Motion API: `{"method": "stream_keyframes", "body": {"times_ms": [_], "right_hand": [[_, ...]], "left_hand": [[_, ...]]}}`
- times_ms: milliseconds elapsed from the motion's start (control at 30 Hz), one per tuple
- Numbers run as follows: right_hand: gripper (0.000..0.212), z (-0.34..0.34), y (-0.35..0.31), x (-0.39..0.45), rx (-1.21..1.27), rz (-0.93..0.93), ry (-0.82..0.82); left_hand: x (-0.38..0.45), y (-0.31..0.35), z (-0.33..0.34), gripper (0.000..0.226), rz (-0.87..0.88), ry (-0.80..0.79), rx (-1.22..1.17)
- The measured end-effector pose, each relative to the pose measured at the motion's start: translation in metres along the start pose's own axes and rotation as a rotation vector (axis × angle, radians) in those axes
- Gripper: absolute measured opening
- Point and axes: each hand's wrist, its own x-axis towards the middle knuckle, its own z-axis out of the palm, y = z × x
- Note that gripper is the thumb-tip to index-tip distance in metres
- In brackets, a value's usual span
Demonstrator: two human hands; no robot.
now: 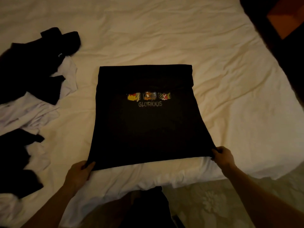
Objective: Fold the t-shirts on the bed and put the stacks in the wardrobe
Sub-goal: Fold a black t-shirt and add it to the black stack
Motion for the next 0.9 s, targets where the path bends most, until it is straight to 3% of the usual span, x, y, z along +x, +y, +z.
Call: {"method": "stream_keyframes", "body": {"times_ms": [100,233,433,767,900], "right_hand": [[0.032,0.001,-0.006,-0.001,-0.061,0.019,-0.033],[0.04,-0.002,-0.021,-0.004,-0.237,-0.006,0.0],[0.033,-0.004,-0.068,0.034,-0.468,0.013,-0.008],[0.055,0.025,-0.2,0.128,-0.266,-0.127,-0.113],[0.066,0.033,-0.257,0.172,-0.189,-0.216,-0.083]], "left_hand": [[0.007,0.001,0.001,0.033,-0.025,-0.014,0.123],[0.013,0.009,-0.005,0.041,-0.106,0.084,0.244],[0.046,0.058,-0.013,0.044,-0.087,0.045,0.077],[0.15,0.151,-0.037,0.039,-0.128,0.024,-0.137],[0.197,0.201,-0.042,0.043,-0.084,0.108,-0.162]]}}
